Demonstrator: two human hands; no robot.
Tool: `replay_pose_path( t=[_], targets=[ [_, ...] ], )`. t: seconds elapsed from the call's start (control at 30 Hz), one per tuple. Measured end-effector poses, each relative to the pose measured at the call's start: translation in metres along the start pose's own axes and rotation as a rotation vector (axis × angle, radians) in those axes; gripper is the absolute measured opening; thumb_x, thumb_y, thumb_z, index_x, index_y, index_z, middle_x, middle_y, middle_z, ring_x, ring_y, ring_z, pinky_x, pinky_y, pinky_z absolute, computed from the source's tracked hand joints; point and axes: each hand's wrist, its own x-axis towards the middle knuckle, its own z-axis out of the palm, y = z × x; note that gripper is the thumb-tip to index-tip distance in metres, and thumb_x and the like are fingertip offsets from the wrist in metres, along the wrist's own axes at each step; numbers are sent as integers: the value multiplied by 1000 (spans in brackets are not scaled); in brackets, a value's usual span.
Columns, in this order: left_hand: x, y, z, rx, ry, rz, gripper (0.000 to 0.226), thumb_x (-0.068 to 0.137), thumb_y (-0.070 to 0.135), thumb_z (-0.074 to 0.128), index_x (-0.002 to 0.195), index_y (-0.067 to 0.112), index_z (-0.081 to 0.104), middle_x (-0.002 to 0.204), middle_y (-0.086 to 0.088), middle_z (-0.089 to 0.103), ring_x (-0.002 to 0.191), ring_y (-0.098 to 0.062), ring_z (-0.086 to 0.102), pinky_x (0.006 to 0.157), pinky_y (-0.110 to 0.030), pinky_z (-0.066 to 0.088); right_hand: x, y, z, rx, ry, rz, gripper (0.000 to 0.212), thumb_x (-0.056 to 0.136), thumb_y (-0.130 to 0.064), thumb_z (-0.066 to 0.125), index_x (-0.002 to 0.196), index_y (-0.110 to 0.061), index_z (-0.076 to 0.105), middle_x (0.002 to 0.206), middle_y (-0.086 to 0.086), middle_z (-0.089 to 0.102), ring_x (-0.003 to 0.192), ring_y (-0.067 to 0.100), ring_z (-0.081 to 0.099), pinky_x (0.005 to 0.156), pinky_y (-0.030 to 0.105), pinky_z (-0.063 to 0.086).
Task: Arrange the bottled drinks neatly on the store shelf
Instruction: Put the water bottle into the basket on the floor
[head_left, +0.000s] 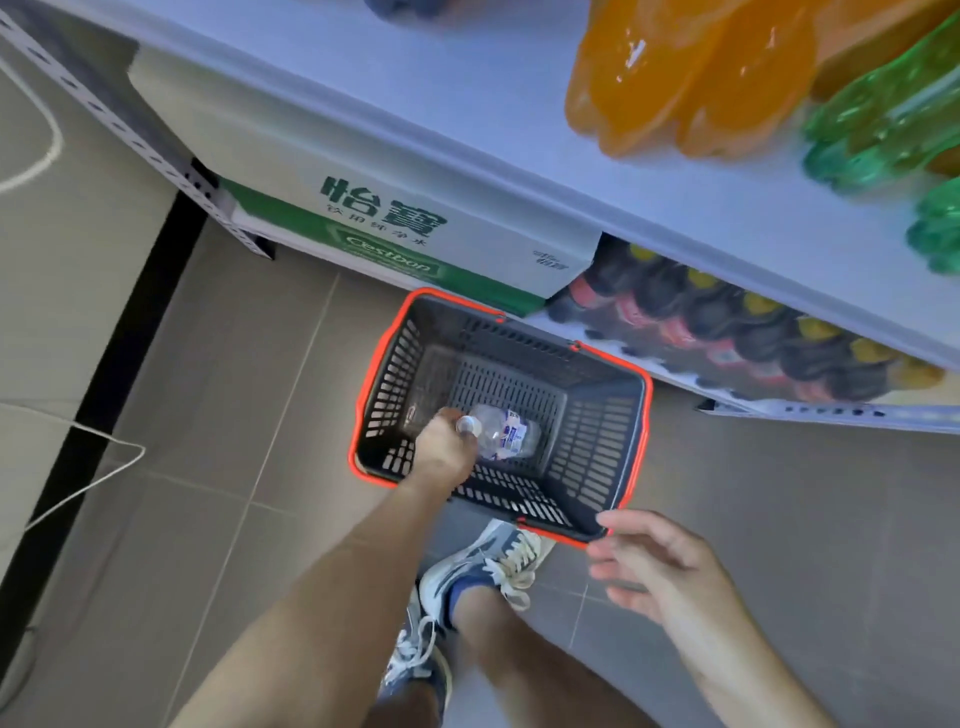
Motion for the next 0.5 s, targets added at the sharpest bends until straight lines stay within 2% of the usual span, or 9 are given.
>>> replay_pose_path(
  t=[0.1, 0.17, 0.27, 0.37, 0.43, 0.5],
  targets=[
    [-20, -2, -15, 154, 49, 47, 44, 91, 6, 46, 134, 17, 51, 116, -18, 67, 108, -37, 63, 89, -34, 47, -13, -3, 5, 32, -16, 6, 22, 95, -1, 56, 98, -17, 70, 83, 6, 76, 73, 14, 72, 64, 21, 54],
    [-52, 4, -34, 174, 65, 127, 45, 87, 0, 45, 126, 15, 62, 113, -15, 69, 105, -33, 65, 88, -31, 48, -31, -7, 7, 29, -31, 0, 21, 95, -1, 56, 97, -16, 70, 82, 6, 75, 70, 13, 71, 64, 19, 54],
    [-116, 18, -72, 183, 120, 216, 31, 89, 1, 51, 108, 12, 73, 107, -8, 73, 102, -28, 66, 84, -21, 41, -69, -22, 4, -14, -63, -38, 22, 94, 2, 56, 92, -16, 69, 77, 3, 73, 67, 12, 67, 62, 16, 50],
    [-190, 49, -117, 186, 186, 293, 26, 89, 4, 54, 96, 17, 74, 92, -1, 75, 88, -25, 67, 73, -19, 38, -115, -45, -11, -158, -57, -165, 28, 91, 2, 60, 86, -24, 68, 74, -3, 72, 74, 18, 69, 67, 14, 49],
    [-241, 80, -148, 197, 191, 368, 27, 85, 2, 54, 92, 19, 74, 79, 2, 71, 77, -24, 65, 68, -24, 41, -150, -67, -26, -314, -32, -308, 30, 89, -3, 64, 86, -32, 68, 76, -11, 72, 74, 6, 67, 71, 10, 45],
    [-293, 115, -178, 228, 220, 473, 28, 82, 0, 55, 90, 20, 73, 66, 10, 61, 63, -14, 57, 61, -22, 39, -186, -94, -45, -417, -10, -437, 30, 88, -8, 65, 88, -38, 66, 80, -24, 69, 72, 0, 63, 68, 6, 43]
  ],
)
